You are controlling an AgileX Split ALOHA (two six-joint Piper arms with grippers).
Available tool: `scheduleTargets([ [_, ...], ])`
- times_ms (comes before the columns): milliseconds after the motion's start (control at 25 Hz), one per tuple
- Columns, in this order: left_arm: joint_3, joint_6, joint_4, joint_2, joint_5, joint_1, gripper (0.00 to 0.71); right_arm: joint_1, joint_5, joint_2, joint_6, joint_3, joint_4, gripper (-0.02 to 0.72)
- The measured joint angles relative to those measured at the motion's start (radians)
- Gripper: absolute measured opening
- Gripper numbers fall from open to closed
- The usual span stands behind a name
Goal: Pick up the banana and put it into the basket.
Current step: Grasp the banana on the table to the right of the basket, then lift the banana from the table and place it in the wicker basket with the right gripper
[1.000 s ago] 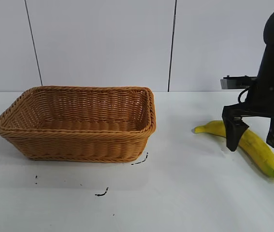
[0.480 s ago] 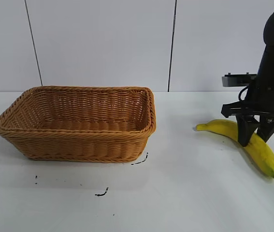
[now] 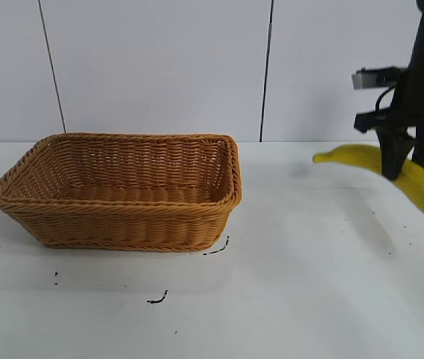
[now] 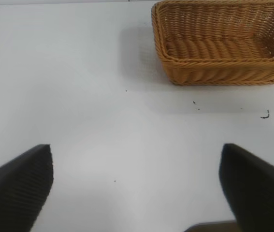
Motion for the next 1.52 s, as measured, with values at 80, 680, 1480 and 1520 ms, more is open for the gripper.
scheduleTargets([
  [80, 0.0, 0.0, 0.0, 0.0, 0.0, 0.0, 0.693, 0.0, 0.011, -0.039, 0.004, -0.046, 0.012, 0.291],
  [680, 0.0, 0.0, 0.0, 0.0, 0.0, 0.0, 0.693, 0.292, -0.014, -0.116, -0.116, -0.211, -0.066, 0.291],
  [1480, 0.0, 0.0, 0.0, 0.0, -0.001, 0.0, 0.693, 0.636, -0.554, 0.121, -0.135, -0.218, -0.092, 0.291],
  [1520, 0.0, 0.0, 0.0, 0.0, -0.001, 0.0, 0.693, 0.636, -0.564, 0.139, -0.135, -0.217, -0.092, 0.291],
])
